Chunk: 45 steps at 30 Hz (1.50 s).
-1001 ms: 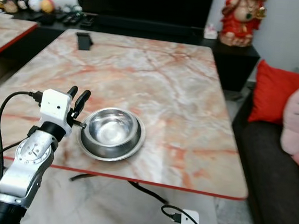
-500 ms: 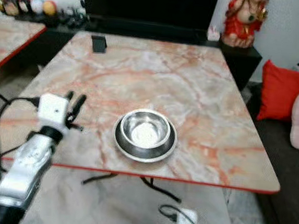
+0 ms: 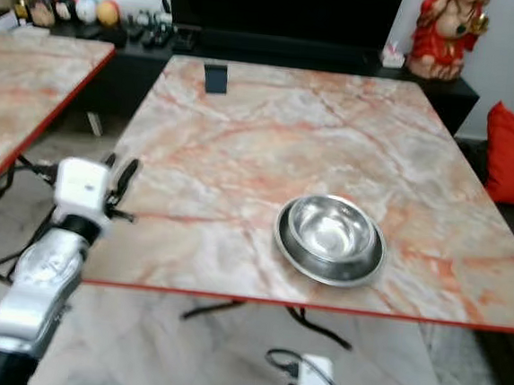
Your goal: Setting the table
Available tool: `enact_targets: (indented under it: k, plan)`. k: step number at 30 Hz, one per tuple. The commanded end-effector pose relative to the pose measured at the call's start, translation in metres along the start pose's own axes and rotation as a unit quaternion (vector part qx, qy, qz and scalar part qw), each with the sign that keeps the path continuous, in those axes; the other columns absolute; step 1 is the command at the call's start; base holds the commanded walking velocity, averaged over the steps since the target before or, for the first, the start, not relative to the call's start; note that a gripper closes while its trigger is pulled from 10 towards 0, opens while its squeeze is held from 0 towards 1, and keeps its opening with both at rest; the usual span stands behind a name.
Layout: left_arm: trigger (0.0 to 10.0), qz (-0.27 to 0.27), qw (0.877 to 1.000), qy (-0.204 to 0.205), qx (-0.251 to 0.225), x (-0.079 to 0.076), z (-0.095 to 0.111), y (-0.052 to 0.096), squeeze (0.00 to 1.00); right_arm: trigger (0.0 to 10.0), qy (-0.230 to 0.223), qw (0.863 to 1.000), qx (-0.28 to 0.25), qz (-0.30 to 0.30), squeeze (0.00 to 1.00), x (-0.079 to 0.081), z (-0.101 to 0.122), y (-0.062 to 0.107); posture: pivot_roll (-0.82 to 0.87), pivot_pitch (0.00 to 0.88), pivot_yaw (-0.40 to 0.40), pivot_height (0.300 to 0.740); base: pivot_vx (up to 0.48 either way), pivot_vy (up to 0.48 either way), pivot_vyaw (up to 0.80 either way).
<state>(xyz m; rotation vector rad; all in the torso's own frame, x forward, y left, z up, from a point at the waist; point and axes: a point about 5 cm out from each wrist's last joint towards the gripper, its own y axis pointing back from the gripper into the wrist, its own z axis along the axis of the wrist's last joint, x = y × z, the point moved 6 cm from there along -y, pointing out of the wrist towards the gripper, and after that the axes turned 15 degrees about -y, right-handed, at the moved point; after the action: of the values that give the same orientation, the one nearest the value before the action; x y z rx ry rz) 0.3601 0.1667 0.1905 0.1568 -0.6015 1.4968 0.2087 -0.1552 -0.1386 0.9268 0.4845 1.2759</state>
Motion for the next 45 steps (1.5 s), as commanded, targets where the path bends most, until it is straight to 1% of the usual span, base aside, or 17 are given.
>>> enact_targets:
  k: [1,10,16,23,45]
  plan:
    - [10.0,-0.008,1.0,-0.003,-0.004,-0.007,0.003,0.0,0.0,10.0,0.006,1.0,0.0,-0.015,0.0,-0.013,0.0,0.001,0.06,0.0,-0.008,0.74,0.0,0.435,0.8]
    - [10.0,-0.006,1.0,-0.002,-0.004,-0.008,0.003,0.001,0.0,10.0,0.005,1.0,0.003,-0.013,0.0,-0.012,-0.003,0.002,0.06,0.0,-0.006,0.74,0.0,0.434,0.65]
    - [10.0,-0.005,1.0,0.001,-0.004,-0.008,0.003,0.001,0.0,10.0,0.005,1.0,0.004,-0.012,0.0,-0.012,-0.004,0.002,0.06,0.0,-0.008,0.74,0.0,0.434,0.0]
    - [10.0,0.003,1.0,-0.001,-0.002,-0.003,0.003,-0.002,0.0,10.0,0.002,1.0,0.003,-0.013,0.0,-0.012,-0.002,0.001,0.06,0.0,-0.011,0.74,0.0,0.432,0.0]
    - [10.0,0.009,1.0,-0.002,-0.001,0.001,0.003,-0.004,0.0,10.0,-0.002,1.0,0.0,-0.014,0.0,-0.013,0.001,0.001,0.06,0.0,-0.014,0.74,0.0,0.434,0.0]
